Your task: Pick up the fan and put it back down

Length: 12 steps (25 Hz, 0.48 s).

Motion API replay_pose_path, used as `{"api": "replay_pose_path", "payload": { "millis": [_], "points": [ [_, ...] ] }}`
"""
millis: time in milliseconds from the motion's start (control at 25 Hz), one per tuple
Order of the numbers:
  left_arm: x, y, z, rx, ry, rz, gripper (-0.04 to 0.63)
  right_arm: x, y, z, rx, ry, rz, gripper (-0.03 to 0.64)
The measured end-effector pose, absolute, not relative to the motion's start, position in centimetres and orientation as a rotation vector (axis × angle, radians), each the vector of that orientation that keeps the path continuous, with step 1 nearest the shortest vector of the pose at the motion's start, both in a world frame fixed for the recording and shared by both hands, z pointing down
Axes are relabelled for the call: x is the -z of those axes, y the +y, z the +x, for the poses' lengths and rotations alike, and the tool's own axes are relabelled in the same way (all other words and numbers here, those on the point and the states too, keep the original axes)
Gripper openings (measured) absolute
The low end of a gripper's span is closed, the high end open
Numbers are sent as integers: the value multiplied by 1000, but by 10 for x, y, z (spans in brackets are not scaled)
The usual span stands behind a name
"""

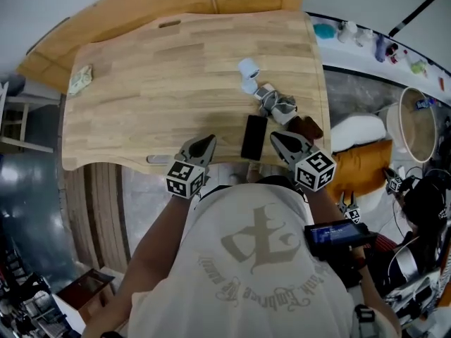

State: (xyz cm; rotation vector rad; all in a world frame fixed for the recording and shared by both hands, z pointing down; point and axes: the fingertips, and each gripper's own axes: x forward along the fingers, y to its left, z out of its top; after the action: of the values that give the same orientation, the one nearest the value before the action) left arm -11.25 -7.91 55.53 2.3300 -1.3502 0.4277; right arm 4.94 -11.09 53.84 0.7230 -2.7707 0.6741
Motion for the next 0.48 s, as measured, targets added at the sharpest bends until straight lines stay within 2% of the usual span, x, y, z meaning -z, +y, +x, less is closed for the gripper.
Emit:
{"api": "replay_pose_path", "payload": {
  "millis": [480],
  "points": [
    [-554,-33,-110,-377,-1314,2366,11,-531,-64,52,-642,-2754,796,14]
  ]
}}
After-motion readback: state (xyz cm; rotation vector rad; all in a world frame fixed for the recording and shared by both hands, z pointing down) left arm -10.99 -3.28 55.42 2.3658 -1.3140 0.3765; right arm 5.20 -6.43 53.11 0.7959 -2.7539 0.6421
